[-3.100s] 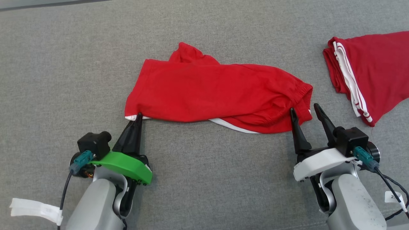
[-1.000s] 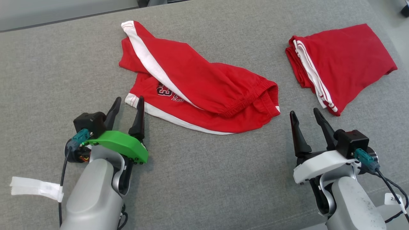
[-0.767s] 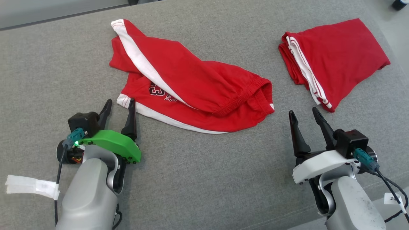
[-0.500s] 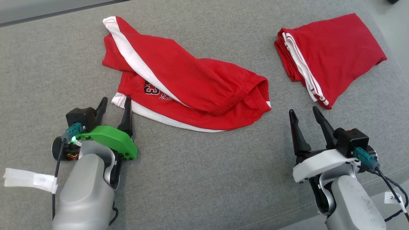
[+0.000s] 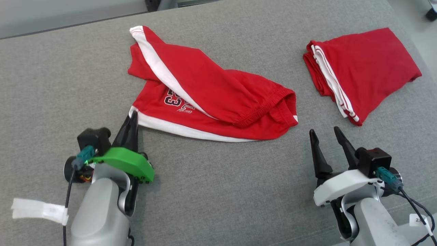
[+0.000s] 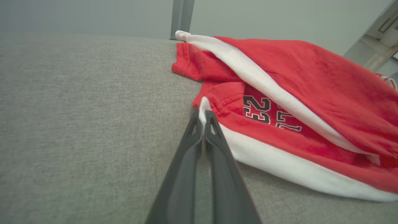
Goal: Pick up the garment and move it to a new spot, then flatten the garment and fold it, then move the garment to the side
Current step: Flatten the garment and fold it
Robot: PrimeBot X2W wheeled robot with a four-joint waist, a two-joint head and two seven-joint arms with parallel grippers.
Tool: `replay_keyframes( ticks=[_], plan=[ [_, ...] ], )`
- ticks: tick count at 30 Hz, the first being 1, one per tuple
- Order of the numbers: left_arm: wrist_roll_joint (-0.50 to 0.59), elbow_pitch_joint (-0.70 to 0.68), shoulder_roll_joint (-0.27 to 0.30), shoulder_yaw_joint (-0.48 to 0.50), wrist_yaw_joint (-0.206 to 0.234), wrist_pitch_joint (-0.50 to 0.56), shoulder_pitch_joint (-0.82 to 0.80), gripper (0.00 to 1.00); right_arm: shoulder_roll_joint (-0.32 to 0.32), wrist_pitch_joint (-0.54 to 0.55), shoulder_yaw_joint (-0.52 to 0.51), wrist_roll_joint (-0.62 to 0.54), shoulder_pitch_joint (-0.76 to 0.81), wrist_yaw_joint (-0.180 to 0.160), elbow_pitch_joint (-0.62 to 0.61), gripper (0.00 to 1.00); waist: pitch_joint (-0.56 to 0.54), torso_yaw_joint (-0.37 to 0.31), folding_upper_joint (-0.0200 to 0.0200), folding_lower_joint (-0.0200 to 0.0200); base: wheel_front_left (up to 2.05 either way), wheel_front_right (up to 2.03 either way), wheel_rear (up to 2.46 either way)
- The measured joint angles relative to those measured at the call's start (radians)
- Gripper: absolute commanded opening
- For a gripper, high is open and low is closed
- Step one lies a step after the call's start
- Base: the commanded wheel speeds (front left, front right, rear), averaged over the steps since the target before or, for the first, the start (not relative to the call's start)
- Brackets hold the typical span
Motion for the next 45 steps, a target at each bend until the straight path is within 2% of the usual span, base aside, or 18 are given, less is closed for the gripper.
replay_keyframes(
  ticks=[6,14,23,24,25,37,43,44,45],
  plan=[
    [0.017,-0.146,-0.006,0.048,0.001,0.0,0.195,0.0,0.001,0.0,0.022,0.007,0.044,0.0,0.035,1.0,-0.086,0.058,0.0,0.0,0.0,0.0,0.0],
    [-0.048,-0.211,-0.008,-0.035,0.026,0.0,0.35,0.0,0.0,0.0,0.066,0.016,0.084,0.0,0.041,1.0,-0.165,0.125,0.0,0.0,0.0,0.0,0.0],
    [-0.089,-0.228,-0.009,-0.077,0.067,0.0,0.405,0.0,0.0,0.0,0.242,0.066,0.072,0.0,0.076,1.0,-0.208,0.215,0.0,0.0,0.0,0.0,0.0],
    [-0.097,-0.227,-0.009,-0.077,0.068,0.0,0.405,0.47,0.0,0.0,0.26,0.075,0.061,0.0,0.091,1.0,-0.208,0.224,0.0,0.0,0.0,0.0,0.0],
    [-0.096,-0.228,-0.009,-0.079,0.068,0.0,0.403,1.0,0.0,0.0,0.279,0.083,0.049,0.0,0.105,1.0,-0.207,0.232,0.0,0.0,0.0,0.0,0.0],
    [-0.097,-0.268,-0.008,-0.112,0.081,0.0,0.388,1.0,0.0,0.0,0.375,0.182,-0.045,0.0,0.227,1.0,-0.149,0.309,0.0,0.0,0.0,0.0,0.0],
    [-0.098,-0.278,-0.009,-0.117,0.081,0.0,0.379,1.0,0.001,0.0,0.378,0.193,-0.078,0.0,0.242,1.0,-0.133,0.345,0.0,0.0,0.0,0.0,0.0],
    [-0.098,-0.279,-0.008,-0.118,0.081,0.0,0.378,1.0,0.0,0.0,0.375,0.194,-0.082,0.0,0.242,0.96,-0.131,0.351,0.0,0.0,0.0,0.0,0.0],
    [-0.098,-0.278,-0.008,-0.118,0.081,0.0,0.378,1.0,0.0,0.0,0.374,0.197,-0.085,0.0,0.241,0.84,-0.129,0.356,0.0,-0.0001,0.0,0.0,0.0]
  ],
)
